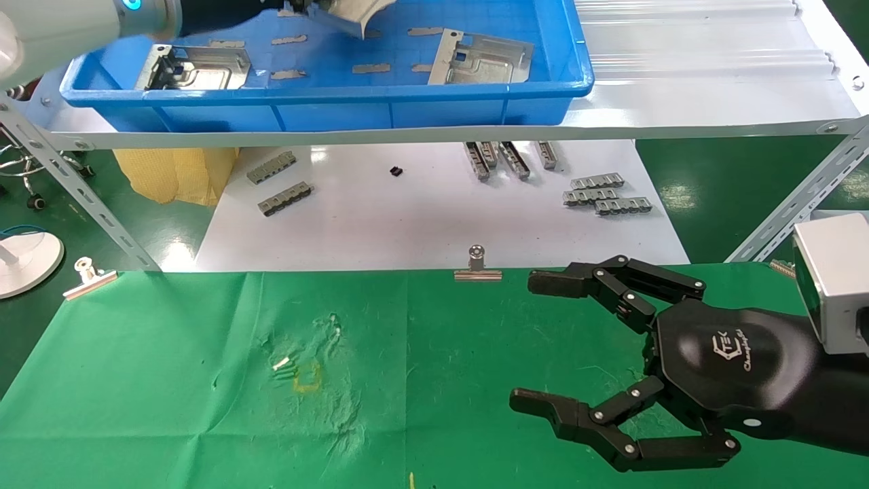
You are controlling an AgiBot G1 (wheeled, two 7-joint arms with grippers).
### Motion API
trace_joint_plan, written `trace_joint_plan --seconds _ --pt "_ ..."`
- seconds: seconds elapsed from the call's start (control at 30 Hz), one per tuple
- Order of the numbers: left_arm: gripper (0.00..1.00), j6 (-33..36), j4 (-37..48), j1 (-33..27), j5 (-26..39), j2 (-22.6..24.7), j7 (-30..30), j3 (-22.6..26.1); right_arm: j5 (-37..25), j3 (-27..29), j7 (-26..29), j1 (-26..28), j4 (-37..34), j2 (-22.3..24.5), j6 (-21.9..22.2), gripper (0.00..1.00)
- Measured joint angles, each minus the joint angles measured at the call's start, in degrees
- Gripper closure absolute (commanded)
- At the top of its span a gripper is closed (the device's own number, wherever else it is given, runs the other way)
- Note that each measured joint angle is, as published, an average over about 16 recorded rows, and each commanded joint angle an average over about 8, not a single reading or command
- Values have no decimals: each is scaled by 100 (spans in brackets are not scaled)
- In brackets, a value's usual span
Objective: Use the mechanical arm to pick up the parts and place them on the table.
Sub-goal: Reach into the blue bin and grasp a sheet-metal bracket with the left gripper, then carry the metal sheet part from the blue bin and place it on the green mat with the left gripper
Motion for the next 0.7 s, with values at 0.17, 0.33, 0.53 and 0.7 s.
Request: trace_joint_plan --seconds 0.17,0.33,0.53,0.7 --pt "100 725 -133 -73 -167 -258 284 -97 0 0 0 0 0 0 0 0" --pt "100 1892 -265 -96 -341 -652 667 -186 0 0 0 0 0 0 0 0" --pt "100 3523 -444 -48 -508 -1196 1201 -237 0 0 0 0 0 0 0 0" --pt "100 4447 -779 111 -706 -1625 1550 -202 0 0 0 0 0 0 0 0"
